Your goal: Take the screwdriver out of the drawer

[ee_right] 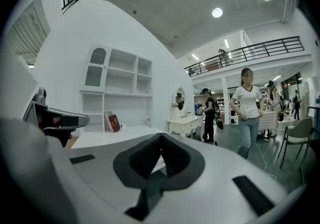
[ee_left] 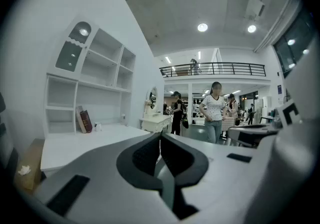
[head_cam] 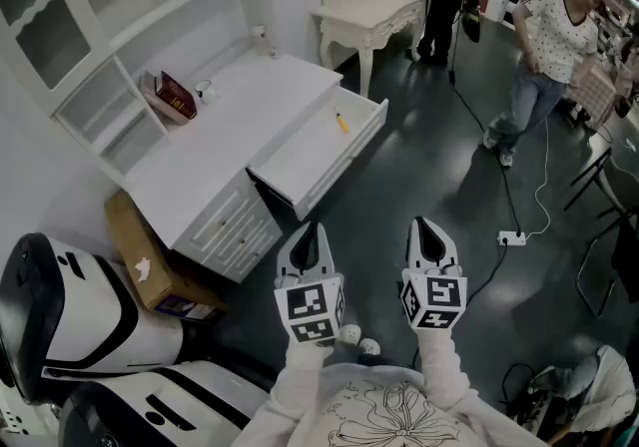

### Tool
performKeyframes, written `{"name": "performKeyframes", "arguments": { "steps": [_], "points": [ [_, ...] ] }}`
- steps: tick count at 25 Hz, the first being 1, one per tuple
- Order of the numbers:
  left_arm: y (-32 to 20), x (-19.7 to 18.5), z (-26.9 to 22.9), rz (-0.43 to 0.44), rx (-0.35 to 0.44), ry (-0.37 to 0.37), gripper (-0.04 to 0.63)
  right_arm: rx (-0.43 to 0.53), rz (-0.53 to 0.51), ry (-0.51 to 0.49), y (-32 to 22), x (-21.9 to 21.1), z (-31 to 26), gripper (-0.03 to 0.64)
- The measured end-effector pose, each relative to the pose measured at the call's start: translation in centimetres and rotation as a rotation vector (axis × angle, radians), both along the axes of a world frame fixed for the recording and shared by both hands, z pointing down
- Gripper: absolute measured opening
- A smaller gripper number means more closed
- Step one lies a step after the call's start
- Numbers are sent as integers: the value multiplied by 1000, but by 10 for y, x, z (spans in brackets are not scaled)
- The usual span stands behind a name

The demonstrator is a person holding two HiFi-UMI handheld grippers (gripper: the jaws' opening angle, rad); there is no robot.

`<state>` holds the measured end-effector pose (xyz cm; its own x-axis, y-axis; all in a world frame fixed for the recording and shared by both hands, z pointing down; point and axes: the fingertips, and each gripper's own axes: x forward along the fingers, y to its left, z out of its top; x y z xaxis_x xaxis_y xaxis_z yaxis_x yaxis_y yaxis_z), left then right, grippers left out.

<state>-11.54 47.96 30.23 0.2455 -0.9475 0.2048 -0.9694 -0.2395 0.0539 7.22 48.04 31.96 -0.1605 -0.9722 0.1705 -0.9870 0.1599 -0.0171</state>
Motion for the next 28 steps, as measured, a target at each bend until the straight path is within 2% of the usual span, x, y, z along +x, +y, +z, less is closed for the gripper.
{"name": "performKeyframes", "arguments": {
  "steps": [11,22,28],
  "points": [
    [-9,-13,5,0,0,6,6,-3,9,-4,-8,-9,5,3],
    [-50,-21,13,22,1,14,8,3,43,-19,-45,-13,13,3],
    [-71,-27,28,36,-28,9,6,-19,58,-32,-63,-20,27,3]
  ]
}}
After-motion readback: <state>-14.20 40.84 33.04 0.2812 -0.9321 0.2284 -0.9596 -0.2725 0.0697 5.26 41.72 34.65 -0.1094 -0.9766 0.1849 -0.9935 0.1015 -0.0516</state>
